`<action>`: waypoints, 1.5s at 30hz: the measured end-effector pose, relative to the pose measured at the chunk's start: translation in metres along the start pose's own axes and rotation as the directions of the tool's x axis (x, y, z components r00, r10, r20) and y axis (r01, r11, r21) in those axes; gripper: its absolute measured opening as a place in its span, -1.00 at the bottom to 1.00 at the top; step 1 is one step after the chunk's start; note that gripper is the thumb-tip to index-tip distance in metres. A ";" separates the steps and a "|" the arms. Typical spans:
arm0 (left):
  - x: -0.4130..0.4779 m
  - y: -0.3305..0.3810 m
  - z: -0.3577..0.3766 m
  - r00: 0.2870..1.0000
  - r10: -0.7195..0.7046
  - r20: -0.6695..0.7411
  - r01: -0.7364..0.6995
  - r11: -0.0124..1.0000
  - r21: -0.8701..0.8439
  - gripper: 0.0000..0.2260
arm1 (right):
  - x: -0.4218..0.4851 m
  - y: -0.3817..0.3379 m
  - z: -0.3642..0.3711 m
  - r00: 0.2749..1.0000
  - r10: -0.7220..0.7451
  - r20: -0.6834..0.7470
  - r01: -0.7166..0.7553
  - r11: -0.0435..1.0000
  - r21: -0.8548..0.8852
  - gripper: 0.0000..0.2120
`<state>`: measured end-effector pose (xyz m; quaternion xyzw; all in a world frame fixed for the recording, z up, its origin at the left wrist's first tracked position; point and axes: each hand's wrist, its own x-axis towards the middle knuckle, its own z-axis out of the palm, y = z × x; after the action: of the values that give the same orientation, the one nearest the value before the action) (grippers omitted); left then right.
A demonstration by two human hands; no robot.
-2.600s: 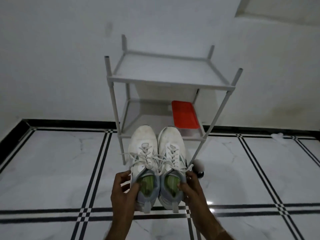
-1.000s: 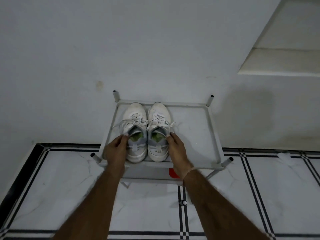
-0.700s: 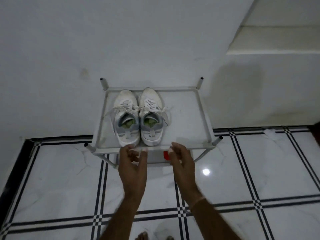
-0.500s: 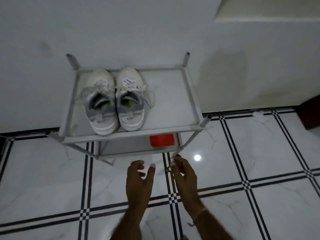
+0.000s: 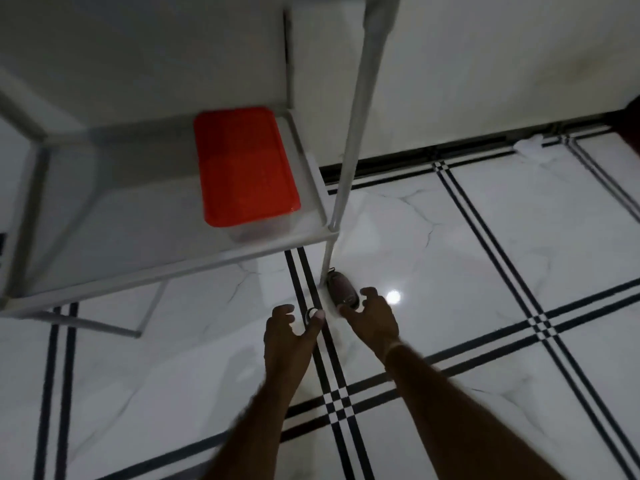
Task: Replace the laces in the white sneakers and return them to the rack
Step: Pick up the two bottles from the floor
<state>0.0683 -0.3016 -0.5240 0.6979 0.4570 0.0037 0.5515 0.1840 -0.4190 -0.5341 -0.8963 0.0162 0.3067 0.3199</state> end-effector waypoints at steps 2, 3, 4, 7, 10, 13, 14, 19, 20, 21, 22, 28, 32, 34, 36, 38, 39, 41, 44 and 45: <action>0.031 -0.030 0.015 0.999 0.037 0.004 -0.037 0.999 0.031 -0.32 | 0.046 0.013 0.024 1.000 -0.002 -0.023 0.000 0.999 -0.051 -0.42; 0.045 -0.049 0.023 0.998 0.055 0.011 -0.055 0.998 0.033 -0.29 | 0.069 0.021 0.038 0.999 0.002 -0.039 -0.005 0.997 -0.076 -0.39; 0.060 -0.067 0.030 0.998 0.068 0.018 -0.068 0.997 0.044 -0.27 | 0.091 0.027 0.055 0.999 0.008 -0.047 -0.013 0.994 -0.109 -0.34; 0.092 -0.107 0.044 0.991 0.110 0.070 -0.116 0.989 0.089 -0.25 | 0.136 0.040 0.093 0.993 -0.102 -0.061 0.083 0.963 -0.257 -0.11; 0.105 -0.127 0.055 0.971 0.173 0.162 -0.195 0.972 0.134 -0.19 | 0.148 0.050 0.103 0.966 -0.238 -0.104 0.185 0.912 -0.367 -0.27; 0.112 -0.134 0.078 0.961 0.229 0.154 -0.246 0.964 0.102 -0.50 | 0.140 0.067 0.099 0.980 -0.150 -0.134 0.137 0.985 -0.104 -0.35; 0.111 -0.127 0.082 0.966 0.224 0.131 -0.240 0.963 0.119 -0.64 | 0.132 0.070 0.095 0.984 -0.110 -0.137 0.113 0.994 0.011 -0.38; 0.067 -0.081 0.077 0.974 0.156 0.162 -0.172 0.981 0.092 -0.73 | 0.061 0.073 0.047 0.994 0.097 0.055 -0.109 0.753 0.649 -0.54; 0.049 -0.064 0.070 0.976 0.133 0.171 -0.151 0.983 0.102 -0.74 | 0.042 0.067 0.034 0.991 0.116 0.069 -0.130 0.694 0.708 -0.55; 0.028 -0.048 0.064 0.974 0.134 0.184 -0.153 0.984 0.095 -0.75 | 0.021 0.062 0.019 0.991 0.115 0.074 -0.131 0.646 0.752 -0.55; 0.005 -0.029 0.056 0.972 0.126 0.197 -0.148 0.984 0.100 -0.75 | -0.001 0.052 0.003 0.991 0.110 0.080 -0.131 0.618 0.775 -0.56; -0.134 0.140 0.011 0.935 0.253 0.247 -0.265 0.964 0.016 -0.80 | -0.132 -0.036 -0.162 0.989 0.144 0.030 -0.102 0.518 0.849 -0.63; -0.227 0.309 -0.022 0.914 0.353 0.199 -0.347 0.936 -0.063 -0.80 | -0.216 -0.119 -0.304 0.992 0.124 0.027 -0.081 0.454 0.887 -0.53; -0.254 0.388 -0.033 0.898 0.406 0.169 -0.393 0.914 -0.103 -0.81 | -0.241 -0.161 -0.366 0.999 0.049 -0.006 -0.017 0.450 0.893 -0.59; -0.279 0.459 -0.046 0.878 0.453 0.154 -0.435 0.890 -0.139 -0.79 | -0.262 -0.202 -0.421 0.998 -0.038 -0.051 0.063 0.469 0.881 -0.63; -0.297 0.524 -0.060 0.855 0.507 0.113 -0.485 0.857 -0.172 -0.78 | -0.279 -0.245 -0.472 0.983 -0.148 -0.114 0.172 0.481 0.860 -0.64; -0.303 0.556 -0.068 0.845 0.528 0.085 -0.506 0.840 -0.194 -0.79 | -0.285 -0.269 -0.496 0.971 -0.200 -0.135 0.217 0.485 0.847 -0.62; -0.304 0.602 -0.079 0.827 0.560 0.047 -0.539 0.814 -0.217 -0.83 | -0.287 -0.308 -0.532 0.955 -0.241 -0.173 0.275 0.498 0.822 -0.60; -0.294 0.672 -0.102 0.800 0.599 -0.038 -0.592 0.778 -0.210 -0.84 | -0.283 -0.372 -0.578 0.932 -0.279 -0.233 0.344 0.470 0.813 -0.62; -0.290 0.693 -0.109 0.793 0.606 -0.061 -0.604 0.769 -0.211 -0.84 | -0.281 -0.390 -0.591 0.921 -0.297 -0.252 0.370 0.469 0.802 -0.62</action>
<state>0.2835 -0.3862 0.1990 0.7425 0.2017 0.2275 0.5968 0.3629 -0.5003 0.2016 -0.6297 -0.0021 0.1582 0.7605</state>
